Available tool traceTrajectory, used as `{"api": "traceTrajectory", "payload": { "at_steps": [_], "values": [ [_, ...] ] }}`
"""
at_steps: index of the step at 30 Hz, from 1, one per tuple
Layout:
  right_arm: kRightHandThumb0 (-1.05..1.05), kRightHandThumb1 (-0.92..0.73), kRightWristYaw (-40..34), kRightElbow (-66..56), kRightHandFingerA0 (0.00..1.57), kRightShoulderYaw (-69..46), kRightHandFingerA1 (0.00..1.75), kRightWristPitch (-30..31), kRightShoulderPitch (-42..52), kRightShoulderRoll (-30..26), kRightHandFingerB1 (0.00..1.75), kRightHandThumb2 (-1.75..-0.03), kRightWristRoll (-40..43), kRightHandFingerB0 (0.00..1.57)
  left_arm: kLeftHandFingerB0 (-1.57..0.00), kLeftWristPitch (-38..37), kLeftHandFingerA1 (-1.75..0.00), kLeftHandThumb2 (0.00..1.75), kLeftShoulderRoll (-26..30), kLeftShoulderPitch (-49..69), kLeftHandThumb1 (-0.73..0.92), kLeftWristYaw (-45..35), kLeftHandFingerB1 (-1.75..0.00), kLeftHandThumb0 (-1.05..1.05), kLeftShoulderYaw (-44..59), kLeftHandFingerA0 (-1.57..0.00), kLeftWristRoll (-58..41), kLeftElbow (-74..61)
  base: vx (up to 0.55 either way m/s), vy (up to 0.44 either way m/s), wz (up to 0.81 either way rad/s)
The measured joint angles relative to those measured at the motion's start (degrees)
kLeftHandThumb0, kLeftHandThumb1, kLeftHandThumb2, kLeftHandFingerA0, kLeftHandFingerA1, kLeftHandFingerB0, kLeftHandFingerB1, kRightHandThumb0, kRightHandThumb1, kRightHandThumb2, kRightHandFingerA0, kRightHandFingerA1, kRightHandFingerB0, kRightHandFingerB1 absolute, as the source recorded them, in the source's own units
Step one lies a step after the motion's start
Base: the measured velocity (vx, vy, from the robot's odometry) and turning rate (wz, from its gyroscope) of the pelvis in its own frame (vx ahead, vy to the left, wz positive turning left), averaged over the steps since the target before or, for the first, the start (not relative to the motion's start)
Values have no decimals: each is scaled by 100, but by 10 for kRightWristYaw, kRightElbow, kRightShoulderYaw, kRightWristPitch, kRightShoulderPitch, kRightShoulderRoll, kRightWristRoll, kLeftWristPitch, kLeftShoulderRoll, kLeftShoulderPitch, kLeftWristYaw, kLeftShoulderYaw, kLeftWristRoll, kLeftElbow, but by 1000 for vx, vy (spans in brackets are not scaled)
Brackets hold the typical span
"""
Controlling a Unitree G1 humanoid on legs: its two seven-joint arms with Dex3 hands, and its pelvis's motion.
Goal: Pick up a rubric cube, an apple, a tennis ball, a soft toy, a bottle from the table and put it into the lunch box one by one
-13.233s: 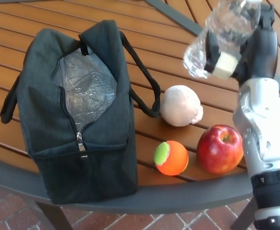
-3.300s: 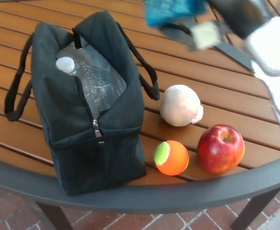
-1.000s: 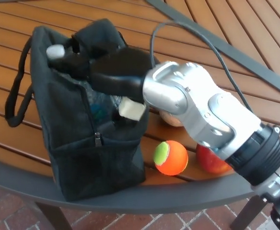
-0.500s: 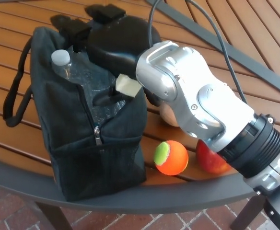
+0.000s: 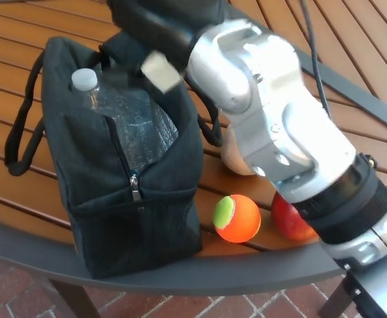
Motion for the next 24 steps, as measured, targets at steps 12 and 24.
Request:
{"api": "traceTrajectory", "payload": {
  "at_steps": [12, 24],
  "values": [
    [-91, -76, 97, -181, 0, -155, 0, 79, 78, -131, 0, -63, 49, 0, -100, 0, -121, 110, -4, 12, 51, -1, -106, 8, 10, -108, -4, -8, 0, 0, -1],
    [-100, -61, 204, -271, 0, -194, 15, 108, 294, -293, 1, -95, 110, 0, -94, 0, -121, 103, 0, 2, 58, 5, -102, 6, 27, -107, -7, -10, 0, 0, 0]
  ]
}}
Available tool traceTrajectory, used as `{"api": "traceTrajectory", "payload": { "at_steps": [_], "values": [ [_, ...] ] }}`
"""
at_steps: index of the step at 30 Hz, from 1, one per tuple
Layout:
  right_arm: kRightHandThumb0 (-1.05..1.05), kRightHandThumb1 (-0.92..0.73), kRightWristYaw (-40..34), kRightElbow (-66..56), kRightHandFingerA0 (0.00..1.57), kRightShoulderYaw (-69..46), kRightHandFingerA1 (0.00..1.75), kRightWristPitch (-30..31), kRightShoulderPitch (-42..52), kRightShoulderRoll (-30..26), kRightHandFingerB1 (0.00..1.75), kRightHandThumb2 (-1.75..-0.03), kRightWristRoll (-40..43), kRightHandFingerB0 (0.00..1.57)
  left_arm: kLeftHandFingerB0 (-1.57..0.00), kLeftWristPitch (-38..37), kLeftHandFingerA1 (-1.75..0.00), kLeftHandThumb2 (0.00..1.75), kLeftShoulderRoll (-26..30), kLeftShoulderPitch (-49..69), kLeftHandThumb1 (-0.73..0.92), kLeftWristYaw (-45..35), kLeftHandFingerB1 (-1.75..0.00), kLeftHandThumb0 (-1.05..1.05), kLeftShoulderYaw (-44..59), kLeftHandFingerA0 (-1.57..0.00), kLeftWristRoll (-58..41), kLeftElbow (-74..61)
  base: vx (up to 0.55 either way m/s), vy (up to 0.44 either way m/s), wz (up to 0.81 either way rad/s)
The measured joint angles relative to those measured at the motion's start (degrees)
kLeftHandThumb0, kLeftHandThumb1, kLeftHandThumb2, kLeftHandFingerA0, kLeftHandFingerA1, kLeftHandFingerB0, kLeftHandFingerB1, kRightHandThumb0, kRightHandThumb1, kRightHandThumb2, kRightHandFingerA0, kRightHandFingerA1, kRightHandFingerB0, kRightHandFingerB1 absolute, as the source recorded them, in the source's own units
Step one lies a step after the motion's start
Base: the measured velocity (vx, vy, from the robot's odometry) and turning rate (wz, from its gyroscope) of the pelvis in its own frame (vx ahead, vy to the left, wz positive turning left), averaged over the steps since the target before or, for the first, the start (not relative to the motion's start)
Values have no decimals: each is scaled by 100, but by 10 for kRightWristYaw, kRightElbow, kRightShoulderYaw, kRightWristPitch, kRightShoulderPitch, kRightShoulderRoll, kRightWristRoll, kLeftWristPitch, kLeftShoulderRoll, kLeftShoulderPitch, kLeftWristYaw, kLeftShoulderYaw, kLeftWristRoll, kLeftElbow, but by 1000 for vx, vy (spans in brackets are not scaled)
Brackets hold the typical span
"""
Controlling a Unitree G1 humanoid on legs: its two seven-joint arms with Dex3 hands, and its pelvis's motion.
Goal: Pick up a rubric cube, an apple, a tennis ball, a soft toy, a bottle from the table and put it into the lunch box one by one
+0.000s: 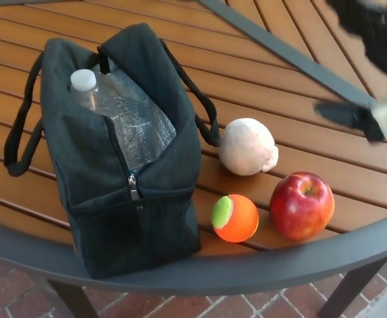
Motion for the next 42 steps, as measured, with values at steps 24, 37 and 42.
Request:
{"api": "traceTrajectory", "payload": {
  "at_steps": [24, 37, 42],
  "values": [
    [-78, -63, -45, 184, 0, 75, 0, -32, 18, 3, 23, -72, 36, 3, -94, 0, -123, 107, -1, -13, 56, -7, -103, 7, 13, -106, -15, 16, 0, 0, 0],
    [-88, -52, -86, 227, 0, 140, 8, -71, 96, 2, 10, -86, 33, 13, -95, 0, -121, 108, 3, -16, 54, -7, -104, 8, 9, -107, -15, 20, 0, 0, 0],
    [-86, -52, -90, 208, 0, 155, 10, -75, 116, 2, 15, -86, 34, 12, -95, 0, -120, 106, 3, -20, 57, -8, -103, 8, 11, -109, -17, 25, 0, 0, 0]
  ]
}}
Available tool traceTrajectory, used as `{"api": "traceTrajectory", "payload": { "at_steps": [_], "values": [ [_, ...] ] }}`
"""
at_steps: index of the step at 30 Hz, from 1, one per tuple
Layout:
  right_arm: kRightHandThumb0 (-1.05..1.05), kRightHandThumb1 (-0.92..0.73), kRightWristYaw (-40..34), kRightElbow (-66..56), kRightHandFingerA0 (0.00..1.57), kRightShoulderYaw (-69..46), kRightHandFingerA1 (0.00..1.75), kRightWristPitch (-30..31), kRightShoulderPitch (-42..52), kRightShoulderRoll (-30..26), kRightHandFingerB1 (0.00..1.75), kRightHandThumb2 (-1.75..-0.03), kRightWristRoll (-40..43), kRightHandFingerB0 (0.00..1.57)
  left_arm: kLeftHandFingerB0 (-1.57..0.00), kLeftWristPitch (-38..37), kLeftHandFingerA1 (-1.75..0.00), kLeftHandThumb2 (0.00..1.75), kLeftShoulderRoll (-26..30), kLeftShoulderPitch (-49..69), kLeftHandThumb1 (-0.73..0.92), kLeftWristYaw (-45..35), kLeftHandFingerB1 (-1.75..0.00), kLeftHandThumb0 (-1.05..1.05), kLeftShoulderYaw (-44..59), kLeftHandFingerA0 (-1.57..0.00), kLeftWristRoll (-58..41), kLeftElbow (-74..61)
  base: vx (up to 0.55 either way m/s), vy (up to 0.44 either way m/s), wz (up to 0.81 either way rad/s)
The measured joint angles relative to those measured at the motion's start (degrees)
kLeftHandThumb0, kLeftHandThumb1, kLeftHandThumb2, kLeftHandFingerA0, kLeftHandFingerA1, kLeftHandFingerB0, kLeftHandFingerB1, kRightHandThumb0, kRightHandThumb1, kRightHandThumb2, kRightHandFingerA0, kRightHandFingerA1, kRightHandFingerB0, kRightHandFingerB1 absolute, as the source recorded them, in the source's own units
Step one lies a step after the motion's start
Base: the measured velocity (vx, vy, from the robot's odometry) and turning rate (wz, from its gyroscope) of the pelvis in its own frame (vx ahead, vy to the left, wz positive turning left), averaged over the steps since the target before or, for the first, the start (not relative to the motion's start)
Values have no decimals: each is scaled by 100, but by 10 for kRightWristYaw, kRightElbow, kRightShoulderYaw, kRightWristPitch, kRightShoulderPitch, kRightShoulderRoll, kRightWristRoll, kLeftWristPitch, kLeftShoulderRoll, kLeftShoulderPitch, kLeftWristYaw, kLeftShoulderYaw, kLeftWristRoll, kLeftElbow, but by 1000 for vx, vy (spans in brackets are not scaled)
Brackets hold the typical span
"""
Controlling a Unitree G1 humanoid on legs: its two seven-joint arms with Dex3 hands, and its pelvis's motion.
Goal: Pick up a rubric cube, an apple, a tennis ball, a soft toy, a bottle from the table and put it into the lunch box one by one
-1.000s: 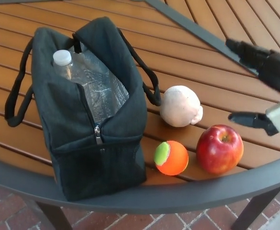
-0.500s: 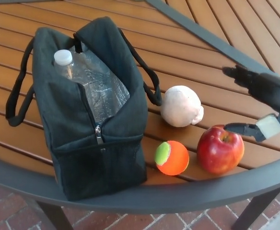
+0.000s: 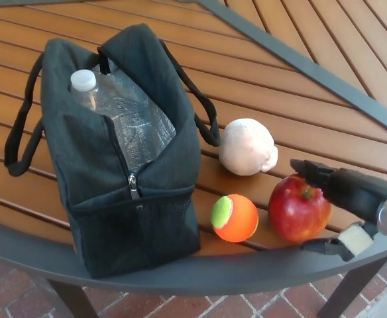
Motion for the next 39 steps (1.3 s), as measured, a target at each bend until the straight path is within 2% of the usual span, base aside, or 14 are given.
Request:
{"api": "traceTrajectory", "payload": {
  "at_steps": [2, 3, 6, 8, 9, 10, 11, 13, 15, 17, 26, 27, 38, 39],
  "values": [
    [-86, -52, -2, -3, 0, 3, 10, -1, 1, 0, 15, -86, 0, 12, -95, 0, -120, 106, 0, 0, 57, 0, -103, 8, -1, -109, 0, 0, 0, 0, 0],
    [-72, -65, -3, -4, 0, 4, 7, -1, 1, 0, 30, -60, 0, 5, -92, 0, -120, 103, 1, 1, 58, 0, -101, 7, -2, -104, 1, 1, 0, 0, 0],
    [-91, -55, -6, -6, 0, 6, 9, -2, 3, 0, 15, -89, 0, 5, -94, 0, -119, 104, 1, 1, 56, 0, -102, 7, -4, -104, 1, 0, 0, 0, 0],
    [-89, -53, -12, -10, 0, 8, 11, -7, 9, -2, 10, -87, -1, 14, -94, 0, -118, 105, 2, 2, 55, 0, -101, 8, -5, -103, 1, 0, 0, 0, 0],
    [-72, -65, -13, -10, 0, 8, 6, -8, 10, -3, 30, -60, -1, 1, -93, 0, -116, 106, 2, 2, 54, 0, -99, 7, -5, -103, 1, 0, 0, 0, 0],
    [-72, -65, -14, -10, 0, 9, 6, -10, 11, -4, 30, -60, -1, 1, -93, 0, -116, 106, 3, 1, 54, 0, -99, 7, -5, -103, 1, 1, 0, 0, 0],
    [-89, -52, -16, -9, 0, 11, 12, -12, 11, -6, 17, -87, -3, 5, -93, 0, -117, 105, 4, 1, 55, 0, -99, 7, -6, -106, 1, 4, 0, 0, 0],
    [-89, -52, -20, -3, 0, 12, 12, -15, 11, -10, 17, -87, -4, 5, -93, 0, -117, 105, 5, 0, 55, 1, -99, 7, -7, -106, 2, 6, 0, 0, 0],
    [-65, -59, -28, 8, 0, 13, 19, -21, 9, -11, 29, -63, -7, 9, -91, 0, -121, 104, 5, 1, 59, 1, -102, 7, -8, -104, 3, 5, 0, 0, 0],
    [-81, -48, -34, 16, 0, 16, 19, -24, 7, -12, 32, -83, -11, 7, -92, 0, -119, 105, 5, 2, 56, 1, -101, 6, -8, -104, 2, 3, 0, 0, 0],
    [-73, -46, -106, 94, 0, 41, 26, -37, -19, -2, 35, -85, -51, 5, -92, 0, -122, 108, 3, 5, 55, 1, -102, 10, -7, -103, 1, 1, 0, 0, 0],
    [-59, -61, -115, 100, 1, 46, 36, -37, -22, 0, 29, -60, -57, 11, -91, 0, -119, 104, 3, 3, 55, 1, -100, 8, -6, -102, 0, 1, 0, 0, 0],
    [-62, -61, -172, 152, 5, 77, 51, -39, -55, 78, 35, -58, -76, 10, -94, 0, -120, 108, 2, -1, 53, 1, -102, 7, -12, -106, 2, 0, 0, 0, 0],
    [-36, -43, -176, 154, 5, 80, 54, -41, -57, 85, 51, -98, -77, 0, -95, 0, -106, 116, 1, -2, 56, 1, -99, 4, -12, -104, 2, 0, 0, 0, 0]
  ]
}}
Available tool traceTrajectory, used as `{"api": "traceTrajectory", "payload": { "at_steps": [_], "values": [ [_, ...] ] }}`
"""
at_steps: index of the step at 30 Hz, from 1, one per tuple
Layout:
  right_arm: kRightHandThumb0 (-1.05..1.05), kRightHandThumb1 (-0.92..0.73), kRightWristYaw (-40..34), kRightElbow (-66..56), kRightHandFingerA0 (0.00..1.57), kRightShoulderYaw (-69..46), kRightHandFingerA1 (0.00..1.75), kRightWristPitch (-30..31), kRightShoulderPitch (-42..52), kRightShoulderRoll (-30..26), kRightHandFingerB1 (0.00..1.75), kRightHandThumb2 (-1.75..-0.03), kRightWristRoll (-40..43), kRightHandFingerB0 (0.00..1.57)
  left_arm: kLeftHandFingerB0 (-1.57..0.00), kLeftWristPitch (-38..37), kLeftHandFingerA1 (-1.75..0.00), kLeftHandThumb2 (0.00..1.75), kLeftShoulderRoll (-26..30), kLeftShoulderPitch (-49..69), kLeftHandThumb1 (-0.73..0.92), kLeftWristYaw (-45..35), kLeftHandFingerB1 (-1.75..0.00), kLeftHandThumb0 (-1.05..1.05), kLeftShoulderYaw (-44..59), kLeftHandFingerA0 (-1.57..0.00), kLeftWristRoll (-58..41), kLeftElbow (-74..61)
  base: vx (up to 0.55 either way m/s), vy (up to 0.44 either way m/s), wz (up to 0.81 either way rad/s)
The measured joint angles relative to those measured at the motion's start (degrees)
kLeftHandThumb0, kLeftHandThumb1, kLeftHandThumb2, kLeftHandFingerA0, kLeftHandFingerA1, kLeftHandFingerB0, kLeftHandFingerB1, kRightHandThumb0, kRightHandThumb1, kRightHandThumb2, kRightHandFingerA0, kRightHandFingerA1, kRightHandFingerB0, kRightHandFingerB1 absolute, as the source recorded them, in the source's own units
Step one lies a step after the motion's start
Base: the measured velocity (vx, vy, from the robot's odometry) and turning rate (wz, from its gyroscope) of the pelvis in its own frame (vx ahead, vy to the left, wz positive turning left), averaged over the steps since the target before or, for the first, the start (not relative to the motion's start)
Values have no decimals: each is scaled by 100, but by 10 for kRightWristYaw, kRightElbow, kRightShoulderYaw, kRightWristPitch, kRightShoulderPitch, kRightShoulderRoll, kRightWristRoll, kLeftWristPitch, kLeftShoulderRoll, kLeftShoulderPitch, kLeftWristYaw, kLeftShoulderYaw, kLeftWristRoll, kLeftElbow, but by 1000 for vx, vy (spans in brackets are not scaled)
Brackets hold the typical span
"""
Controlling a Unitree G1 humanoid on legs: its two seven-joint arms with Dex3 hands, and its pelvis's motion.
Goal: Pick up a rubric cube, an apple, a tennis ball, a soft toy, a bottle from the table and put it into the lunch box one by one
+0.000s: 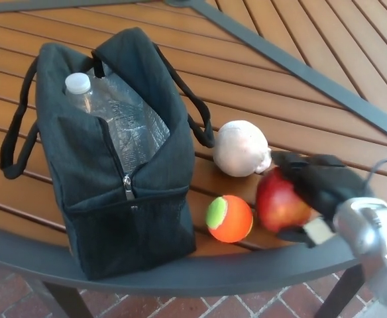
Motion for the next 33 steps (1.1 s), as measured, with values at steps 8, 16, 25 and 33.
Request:
{"api": "traceTrajectory", "payload": {
  "at_steps": [8, 16, 25, 33],
  "values": [
    [-62, -47, -11, 31, 29, 20, 66, -5, -21, 35, 36, -83, -11, 3, -95, 0, -120, 110, -2, 10, 55, 0, -104, 11, -4, -106, 0, -14, 0, 0, 0],
    [-62, -51, -23, 50, 83, 9, 125, -11, -21, 49, 41, -80, -9, 4, -91, 0, -116, 106, -2, 13, 56, 1, -98, 8, -10, -103, 2, -15, 0, 0, 0],
    [-24, -59, -41, 71, 75, 13, 108, -37, -26, 41, 87, -62, -10, 81, -97, 0, -122, 111, -4, 13, 50, 5, -105, 8, -12, -107, 3, -20, 0, 0, 0],
    [-27, -44, -22, 65, 79, 27, 80, -38, -33, 26, 74, -53, -13, 95, -97, -1, -119, 104, -3, 2, 52, 10, -103, 8, -11, -107, 5, 2, 0, 0, 0]
  ]
}}
